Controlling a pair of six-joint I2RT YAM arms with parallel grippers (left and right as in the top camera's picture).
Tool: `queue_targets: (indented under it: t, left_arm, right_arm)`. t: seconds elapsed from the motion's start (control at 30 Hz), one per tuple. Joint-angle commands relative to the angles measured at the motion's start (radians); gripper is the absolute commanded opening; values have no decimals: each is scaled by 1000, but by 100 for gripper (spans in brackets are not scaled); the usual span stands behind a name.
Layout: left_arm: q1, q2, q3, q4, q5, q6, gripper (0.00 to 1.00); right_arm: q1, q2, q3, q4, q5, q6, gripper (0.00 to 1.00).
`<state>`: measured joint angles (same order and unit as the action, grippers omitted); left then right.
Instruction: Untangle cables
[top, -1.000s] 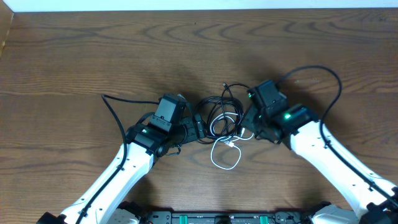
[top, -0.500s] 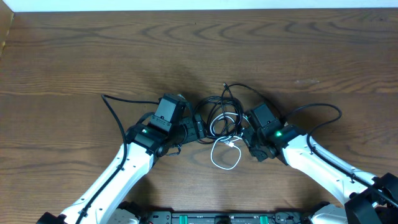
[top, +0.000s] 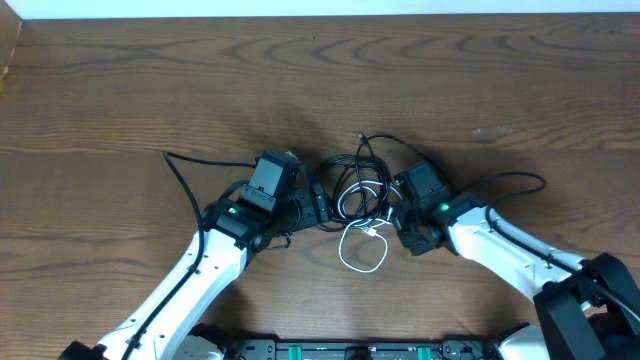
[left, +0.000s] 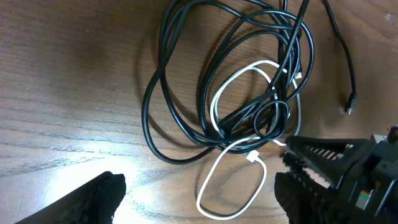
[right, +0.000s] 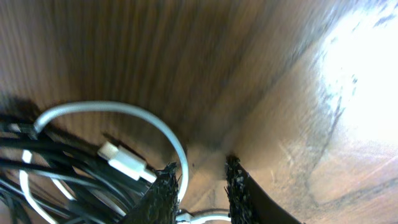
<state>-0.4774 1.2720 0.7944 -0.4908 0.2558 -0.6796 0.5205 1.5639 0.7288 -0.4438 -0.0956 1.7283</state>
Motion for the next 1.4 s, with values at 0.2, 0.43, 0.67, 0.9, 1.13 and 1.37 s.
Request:
queue_targets:
  t: [0.2,0.43,0.67,0.9,1.13,1.37]
  left_arm:
    - [0,4,12,-2,-37,11,83]
    - [0,4,12,-2,-37,11,84]
    - [0,4,12,-4,-37,11,83]
    - [0,4,12,-14,-37,11,84]
    - [0,4,12,-42,-37,14,83]
    - [0,4,12,-48,-37,14,83]
  right_arm:
    - [-48,8,-1,-2,-48,58,27]
    - [-48,51,30,-64,-77,109,26]
    - [-48,229,210,-175,-56,65,27]
    - [-48,315,324,-356,-16,62,24]
    - [-19,320,322,-470,9,62,20]
    - [14,362,321,-394,37,63,24]
